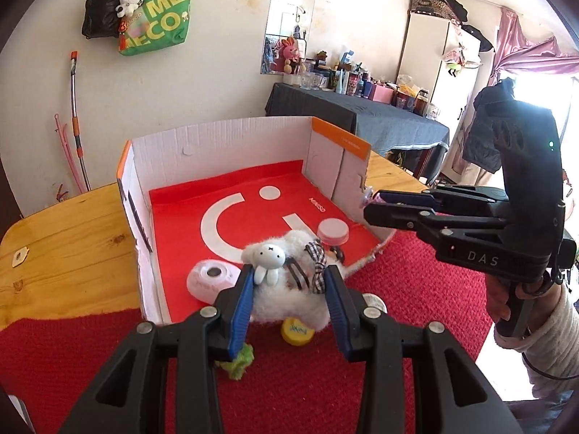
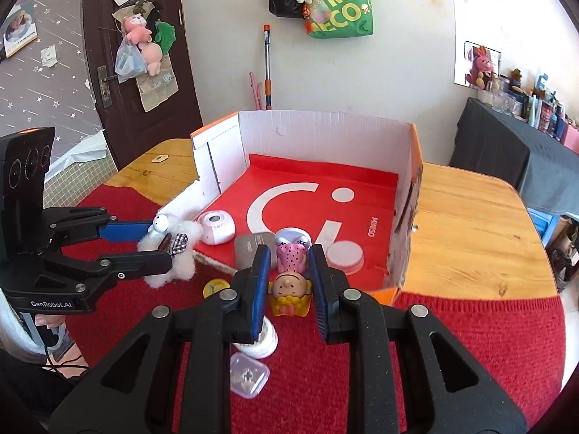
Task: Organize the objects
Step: 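Carry the bunny plush and doll into the box with both tools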
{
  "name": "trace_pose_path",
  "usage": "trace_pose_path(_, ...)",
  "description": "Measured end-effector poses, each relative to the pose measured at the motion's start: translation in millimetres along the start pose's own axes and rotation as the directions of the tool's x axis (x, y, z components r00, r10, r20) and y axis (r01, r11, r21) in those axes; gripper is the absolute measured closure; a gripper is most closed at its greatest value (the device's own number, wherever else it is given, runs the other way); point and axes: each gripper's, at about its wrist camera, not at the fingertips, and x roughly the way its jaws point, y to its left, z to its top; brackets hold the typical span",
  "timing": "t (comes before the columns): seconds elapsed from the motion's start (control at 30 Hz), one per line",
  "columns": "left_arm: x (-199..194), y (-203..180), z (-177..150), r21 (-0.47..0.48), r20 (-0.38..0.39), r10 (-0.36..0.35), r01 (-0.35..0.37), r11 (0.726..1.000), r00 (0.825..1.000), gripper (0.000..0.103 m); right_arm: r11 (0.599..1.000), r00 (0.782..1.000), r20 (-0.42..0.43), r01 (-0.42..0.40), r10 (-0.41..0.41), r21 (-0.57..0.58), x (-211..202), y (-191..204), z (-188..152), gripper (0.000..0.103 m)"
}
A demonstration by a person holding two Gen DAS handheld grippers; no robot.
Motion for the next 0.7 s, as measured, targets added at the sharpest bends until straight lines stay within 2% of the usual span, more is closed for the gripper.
trace_pose_path(0.2, 41.3, 24.6, 37.3, -0.009, -0.082, 0.006, -0.007, 1.0, 0.997, 0.063, 1.0, 0.994, -0.112, 0.014, -0.013, 0.002, 56.2, -11.0, 38.4, 0.082)
trace_pose_path(0.3, 65.2, 33.6, 46.7, -0.012, -0.134, 0.002, -0.004, 1.0, 0.991, 0.063, 1.0, 0.983, -0.182, 0.021, -0.018, 0.016, 83.7, -19.9, 48.8, 0.082)
trace_pose_path(0.5, 103.9, 43.3, 53.2, -0.007, -0.23, 0.0, -0.002, 1.0, 0.973, 0.063, 0.999, 0.951, -0.306, 0.049, -0.049, -0.006, 123.0, -25.2, 50.8, 0.082)
trace_pose_path(0.7, 125.5, 48.6, 51.5, -0.011, -0.287, -0.013, 0.01, 1.0, 0.958, 0.063, 0.997, 0.925, -0.37, 0.077, -0.08, -0.023, 141.4, -27.2, 47.1, 0.082)
